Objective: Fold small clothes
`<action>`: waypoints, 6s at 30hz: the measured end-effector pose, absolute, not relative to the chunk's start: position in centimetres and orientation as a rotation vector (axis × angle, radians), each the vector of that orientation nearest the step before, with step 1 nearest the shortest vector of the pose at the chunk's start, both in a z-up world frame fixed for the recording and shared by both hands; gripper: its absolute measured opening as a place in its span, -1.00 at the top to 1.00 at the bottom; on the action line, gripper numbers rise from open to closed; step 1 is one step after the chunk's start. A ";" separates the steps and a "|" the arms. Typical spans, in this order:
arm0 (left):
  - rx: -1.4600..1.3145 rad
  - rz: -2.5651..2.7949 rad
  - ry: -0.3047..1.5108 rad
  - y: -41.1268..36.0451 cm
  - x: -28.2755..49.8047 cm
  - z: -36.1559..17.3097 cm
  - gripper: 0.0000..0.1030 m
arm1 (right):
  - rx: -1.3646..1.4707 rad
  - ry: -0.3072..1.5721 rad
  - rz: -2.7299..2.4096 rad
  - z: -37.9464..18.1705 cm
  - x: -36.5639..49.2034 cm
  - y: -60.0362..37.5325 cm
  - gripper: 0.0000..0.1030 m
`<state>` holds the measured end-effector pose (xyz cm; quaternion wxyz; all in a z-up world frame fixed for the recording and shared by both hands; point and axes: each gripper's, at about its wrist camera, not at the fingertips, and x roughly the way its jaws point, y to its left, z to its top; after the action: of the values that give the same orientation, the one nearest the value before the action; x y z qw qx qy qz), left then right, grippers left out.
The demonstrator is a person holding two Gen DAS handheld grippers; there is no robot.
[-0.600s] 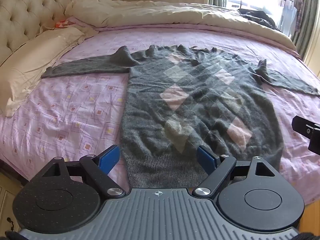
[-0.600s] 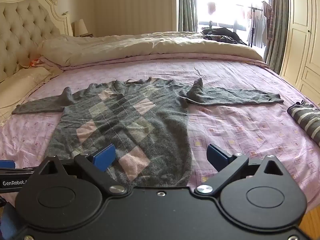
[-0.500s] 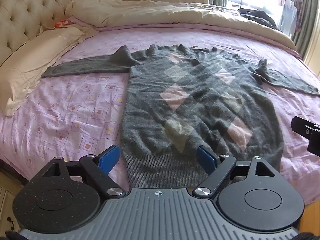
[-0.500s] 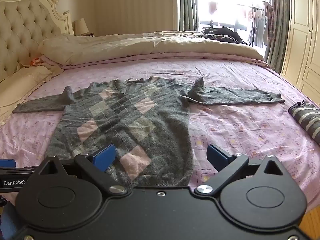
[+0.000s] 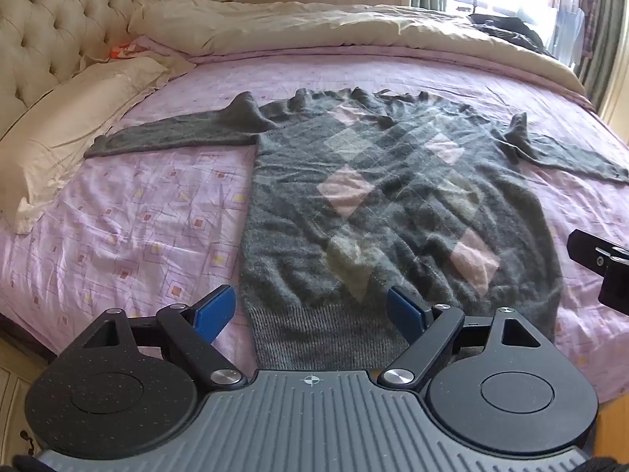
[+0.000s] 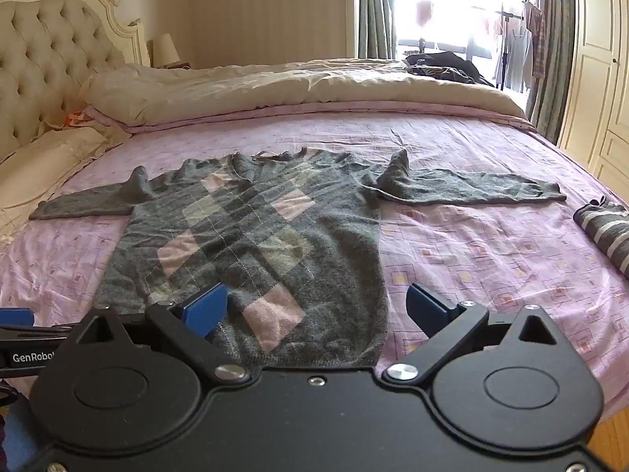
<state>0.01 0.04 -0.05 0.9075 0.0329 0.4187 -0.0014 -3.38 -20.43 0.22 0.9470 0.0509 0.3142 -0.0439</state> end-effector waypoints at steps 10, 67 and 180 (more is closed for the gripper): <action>0.075 -0.004 0.866 0.0 0.1 0.1 -0.63 | 0.110 0.639 -0.081 0.2 -3.3 -20.4 -0.91; 0.049 -0.036 0.875 0.6 3.8 -1.8 -0.62 | 0.136 0.699 -0.017 -2.5 0.2 -21.6 -0.81; -0.062 -0.569 1.054 -18.3 40.0 -6.0 -0.42 | 0.076 0.578 -0.072 -11.4 13.5 -24.0 -0.53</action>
<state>40.00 -18.32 -5.98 0.8256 -0.0290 0.4958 -0.2677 13.52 -23.98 -11.45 0.9572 0.0376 0.2847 -0.0354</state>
